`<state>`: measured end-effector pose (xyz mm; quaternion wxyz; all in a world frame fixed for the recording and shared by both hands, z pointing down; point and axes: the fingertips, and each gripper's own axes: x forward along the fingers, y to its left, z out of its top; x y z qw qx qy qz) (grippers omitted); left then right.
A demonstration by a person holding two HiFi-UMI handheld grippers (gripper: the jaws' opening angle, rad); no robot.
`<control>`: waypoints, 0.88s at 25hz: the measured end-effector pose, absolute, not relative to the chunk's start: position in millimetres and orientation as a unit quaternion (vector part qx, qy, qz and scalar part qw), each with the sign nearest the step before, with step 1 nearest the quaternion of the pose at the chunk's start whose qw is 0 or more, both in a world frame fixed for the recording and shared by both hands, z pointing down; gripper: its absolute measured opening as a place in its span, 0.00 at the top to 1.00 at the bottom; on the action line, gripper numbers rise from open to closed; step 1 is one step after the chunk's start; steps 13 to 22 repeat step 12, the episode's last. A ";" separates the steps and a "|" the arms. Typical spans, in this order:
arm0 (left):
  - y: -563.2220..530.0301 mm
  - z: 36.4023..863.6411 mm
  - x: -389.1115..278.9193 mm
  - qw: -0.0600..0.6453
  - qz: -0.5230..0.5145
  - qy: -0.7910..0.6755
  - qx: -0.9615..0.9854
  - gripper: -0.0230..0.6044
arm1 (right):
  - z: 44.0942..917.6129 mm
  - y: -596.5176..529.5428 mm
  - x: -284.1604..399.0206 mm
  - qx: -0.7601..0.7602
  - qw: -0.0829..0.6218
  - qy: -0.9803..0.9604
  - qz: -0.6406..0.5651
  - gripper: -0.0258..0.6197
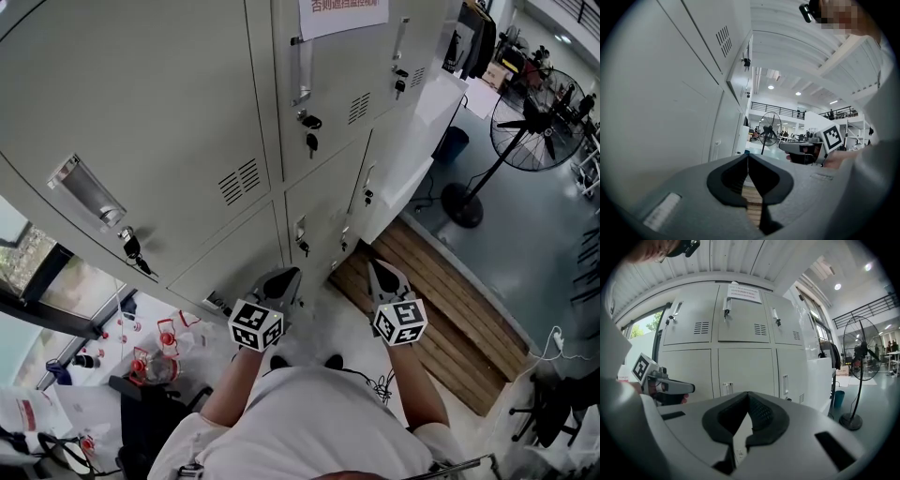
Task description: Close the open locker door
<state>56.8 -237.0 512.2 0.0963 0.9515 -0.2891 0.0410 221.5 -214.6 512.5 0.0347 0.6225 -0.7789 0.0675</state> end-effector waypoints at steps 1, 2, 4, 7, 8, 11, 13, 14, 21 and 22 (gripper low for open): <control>-237.2 512.5 56.7 0.097 0.041 -0.289 0.951 0.94 | 512.8 -215.0 221.0 0.622 0.035 -0.779 0.068 0.96; -237.4 512.9 56.6 0.097 0.042 -0.290 0.951 0.94 | 512.9 -215.3 220.6 0.622 0.035 -0.779 0.068 0.96; -238.3 513.1 56.2 0.098 0.042 -0.290 0.951 0.94 | 512.7 -216.4 219.5 0.620 0.036 -0.781 0.067 0.96; -239.9 513.3 55.2 0.098 0.042 -0.292 0.951 0.94 | 511.6 -217.9 218.0 0.618 0.035 -0.783 0.065 0.96; -240.4 513.2 55.1 0.098 0.041 -0.292 0.950 0.94 | 511.1 -218.5 217.9 0.618 0.035 -0.783 0.065 0.96; -242.2 512.7 55.3 0.098 0.039 -0.294 0.950 0.94 | 509.7 -220.4 217.6 0.616 0.035 -0.784 0.063 0.95; -242.8 512.6 55.4 0.098 0.039 -0.294 0.950 0.94 | 509.3 -221.1 217.5 0.616 0.035 -0.785 0.063 0.96; -242.8 512.6 55.4 0.098 0.039 -0.294 0.950 0.94 | 509.3 -221.1 217.5 0.616 0.035 -0.785 0.063 0.96; -242.8 512.6 55.4 0.098 0.039 -0.294 0.950 0.94 | 509.3 -221.1 217.5 0.616 0.035 -0.785 0.063 0.96; -242.8 512.6 55.4 0.098 0.039 -0.294 0.950 0.94 | 509.3 -221.1 217.5 0.616 0.035 -0.785 0.063 0.96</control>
